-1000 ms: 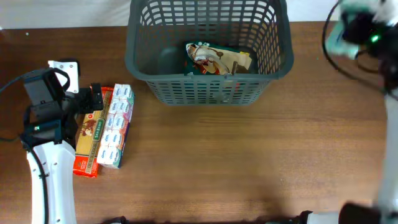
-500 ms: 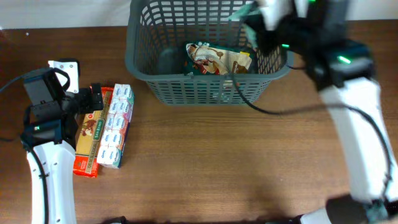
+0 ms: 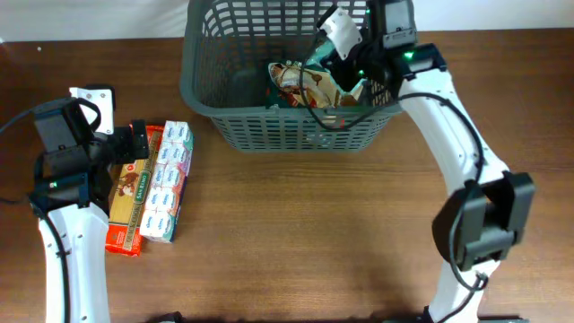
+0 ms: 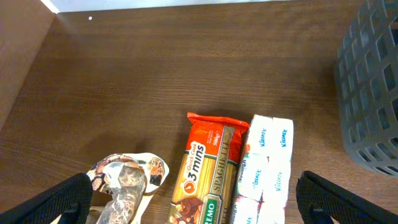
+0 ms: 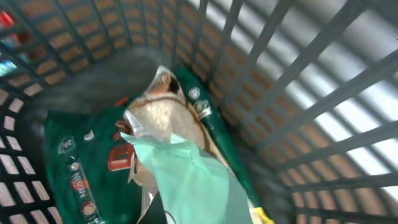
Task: Pack container
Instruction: 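Drop the mint-green bar into the basket and withdraw right arm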
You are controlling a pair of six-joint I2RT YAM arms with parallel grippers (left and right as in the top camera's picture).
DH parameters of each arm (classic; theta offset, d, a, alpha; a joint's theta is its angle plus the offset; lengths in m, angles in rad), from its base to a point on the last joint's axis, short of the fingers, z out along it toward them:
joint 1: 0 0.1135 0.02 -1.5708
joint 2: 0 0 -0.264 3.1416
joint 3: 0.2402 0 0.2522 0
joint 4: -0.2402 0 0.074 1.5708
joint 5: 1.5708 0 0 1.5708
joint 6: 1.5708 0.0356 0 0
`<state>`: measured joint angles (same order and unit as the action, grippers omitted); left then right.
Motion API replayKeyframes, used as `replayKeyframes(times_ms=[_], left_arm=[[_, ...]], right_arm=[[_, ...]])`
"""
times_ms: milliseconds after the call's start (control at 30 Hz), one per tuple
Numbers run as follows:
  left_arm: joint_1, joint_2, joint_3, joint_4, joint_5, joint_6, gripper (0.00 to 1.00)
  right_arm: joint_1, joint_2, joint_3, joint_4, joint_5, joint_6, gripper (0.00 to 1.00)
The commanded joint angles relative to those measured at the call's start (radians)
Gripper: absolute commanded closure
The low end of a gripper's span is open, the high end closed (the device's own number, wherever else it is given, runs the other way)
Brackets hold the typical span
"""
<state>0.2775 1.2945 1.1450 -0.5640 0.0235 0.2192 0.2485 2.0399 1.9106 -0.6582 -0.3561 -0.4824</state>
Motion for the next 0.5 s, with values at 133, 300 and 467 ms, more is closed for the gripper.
replayKeyframes(times_ms=[133, 300, 467], left_arm=[[0.005, 0.003, 0.016, 0.002, 0.011, -0.009, 0.01], [0.005, 0.002, 0.016, 0.002, 0.011, -0.009, 0.01], [0.005, 0.003, 0.016, 0.002, 0.011, -0.009, 0.01]], right_arm=[[0.001, 0.032, 0.001, -0.007, 0.01, 0.109, 0.4], [-0.007, -0.014, 0.073, -0.066, 0.013, 0.185, 0.28], [-0.03, -0.095, 0.257, -0.21, 0.112, 0.228, 0.25]])
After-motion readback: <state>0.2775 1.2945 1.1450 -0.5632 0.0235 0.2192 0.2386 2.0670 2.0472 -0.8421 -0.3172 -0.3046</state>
